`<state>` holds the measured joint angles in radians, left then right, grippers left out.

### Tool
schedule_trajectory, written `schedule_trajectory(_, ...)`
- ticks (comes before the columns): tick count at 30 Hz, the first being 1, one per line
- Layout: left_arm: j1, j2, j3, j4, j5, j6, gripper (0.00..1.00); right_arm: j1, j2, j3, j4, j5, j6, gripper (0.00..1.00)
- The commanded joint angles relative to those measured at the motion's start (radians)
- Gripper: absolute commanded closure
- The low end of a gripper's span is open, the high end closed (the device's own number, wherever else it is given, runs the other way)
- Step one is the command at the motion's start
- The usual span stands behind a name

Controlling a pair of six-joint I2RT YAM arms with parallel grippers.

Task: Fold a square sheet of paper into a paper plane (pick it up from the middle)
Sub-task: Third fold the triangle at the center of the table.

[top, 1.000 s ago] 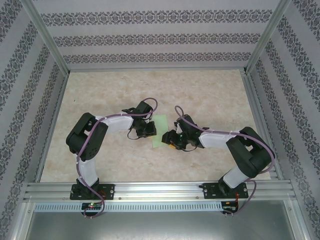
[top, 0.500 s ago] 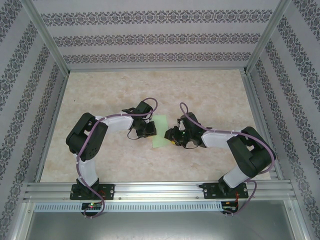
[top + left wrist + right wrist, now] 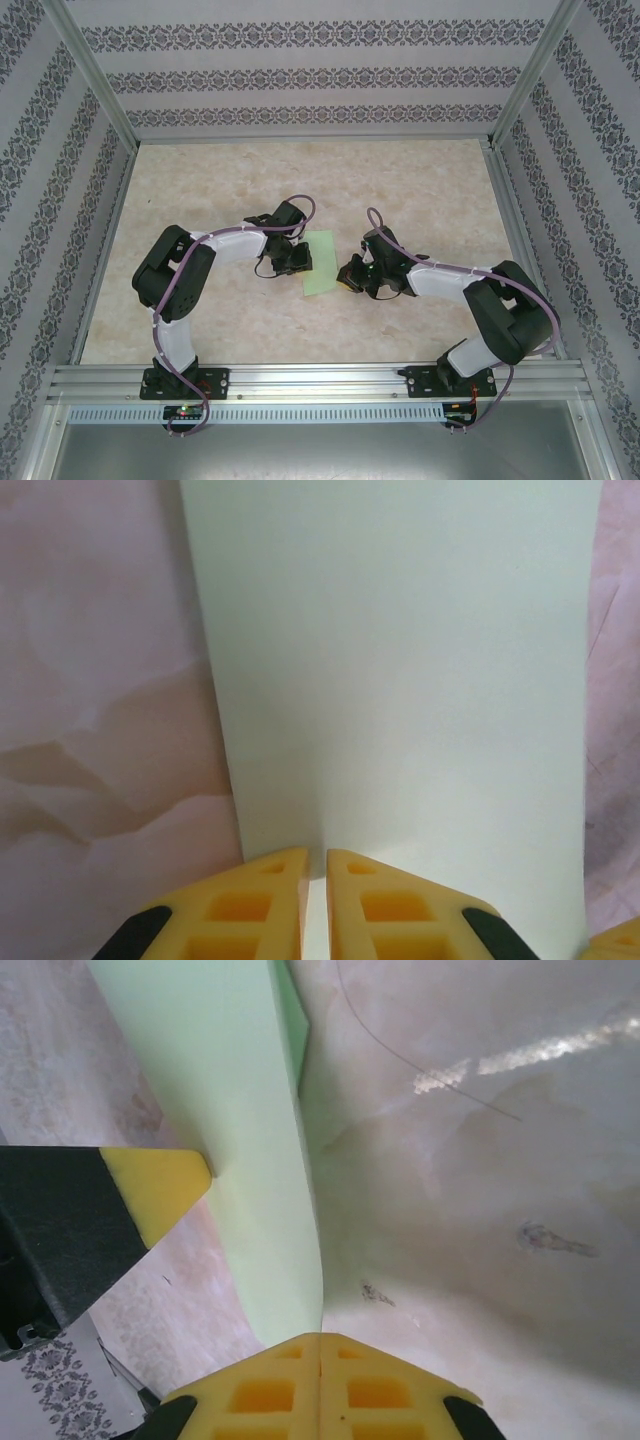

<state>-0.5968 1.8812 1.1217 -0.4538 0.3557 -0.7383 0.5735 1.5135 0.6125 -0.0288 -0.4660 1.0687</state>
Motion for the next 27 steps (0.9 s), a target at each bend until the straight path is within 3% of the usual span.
schedule_trajectory(1,-0.002,-0.037,0.031,-0.025,0.015,0.021,0.84,-0.001,-0.021,0.017,-0.028,0.000,0.014,0.99)
schedule_trajectory(5,0.013,-0.071,0.078,-0.018,0.011,0.042,0.80,-0.001,-0.016,0.036,-0.075,0.009,-0.003,1.00)
schedule_trajectory(11,0.050,-0.020,0.115,-0.060,-0.065,0.094,0.82,0.005,-0.018,0.063,-0.099,0.008,-0.010,1.00)
schedule_trajectory(20,0.056,0.058,0.107,-0.034,-0.038,0.107,0.86,0.016,-0.004,0.126,-0.126,0.001,-0.010,1.00)
schedule_trajectory(27,0.057,0.073,0.095,-0.037,-0.038,0.114,0.87,0.029,0.034,0.166,-0.046,0.003,0.007,1.00)
